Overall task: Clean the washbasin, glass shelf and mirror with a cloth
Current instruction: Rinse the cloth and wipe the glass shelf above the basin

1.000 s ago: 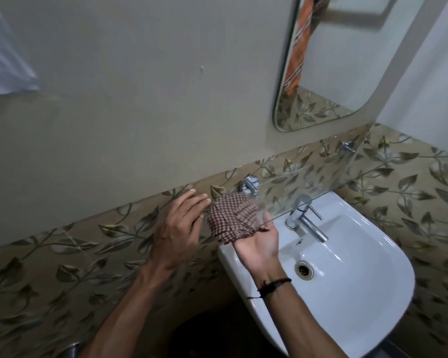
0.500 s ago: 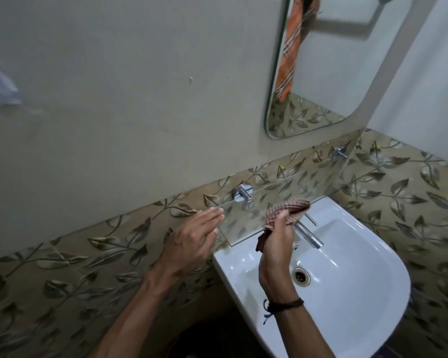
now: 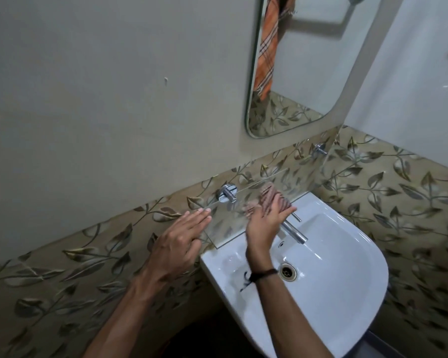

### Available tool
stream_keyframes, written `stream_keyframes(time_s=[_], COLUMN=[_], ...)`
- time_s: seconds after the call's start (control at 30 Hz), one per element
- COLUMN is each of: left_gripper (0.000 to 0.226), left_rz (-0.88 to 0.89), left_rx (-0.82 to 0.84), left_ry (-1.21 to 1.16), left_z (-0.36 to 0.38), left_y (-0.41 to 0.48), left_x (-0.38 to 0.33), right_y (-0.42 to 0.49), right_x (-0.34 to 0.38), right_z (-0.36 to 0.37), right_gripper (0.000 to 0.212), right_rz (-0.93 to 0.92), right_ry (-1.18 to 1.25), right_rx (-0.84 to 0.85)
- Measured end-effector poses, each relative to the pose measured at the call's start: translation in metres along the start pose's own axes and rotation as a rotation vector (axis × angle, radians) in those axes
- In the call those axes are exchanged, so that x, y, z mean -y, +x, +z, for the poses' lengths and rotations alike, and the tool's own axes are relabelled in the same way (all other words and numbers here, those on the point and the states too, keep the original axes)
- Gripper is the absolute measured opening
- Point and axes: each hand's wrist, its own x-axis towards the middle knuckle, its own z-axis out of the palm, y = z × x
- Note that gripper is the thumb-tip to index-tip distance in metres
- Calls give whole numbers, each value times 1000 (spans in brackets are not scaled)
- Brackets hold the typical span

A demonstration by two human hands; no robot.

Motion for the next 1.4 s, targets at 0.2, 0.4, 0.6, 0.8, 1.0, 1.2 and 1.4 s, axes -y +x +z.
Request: stream_keyframes(time_s=[0.2,0.4,0.6,0.8,1.0,1.2,1.4], left_gripper=[49,48,52,56,69,74,77], left_rz=[7,-55,-64,-112,-194,-213,-178], left_rx=[-20,-51,-48,-25,-18,-35,-124], left_ry=[-65,-36,-24,-102,-190,-207,-230], left_z=[1,7,8,8,4,1,-1], left_y=[1,5,5,3,4,6,5], left_x=[-3,-9,-7,-10,-15,-15,-15], right_y=[140,33,-59,73,142,66,11], right_x=[9,14,0,3,19,24,19], right_z=[-42,-5,16,-25,-50,-24,-16], right_gripper=[65,66,68,57,56,55,72], right_rz=[129,69,43,-31,-257,-541,-690], right_ry=[157,241,135,-365,-1064,-1124,-1052], right_rx=[-202,-222,51,26,258,500,541])
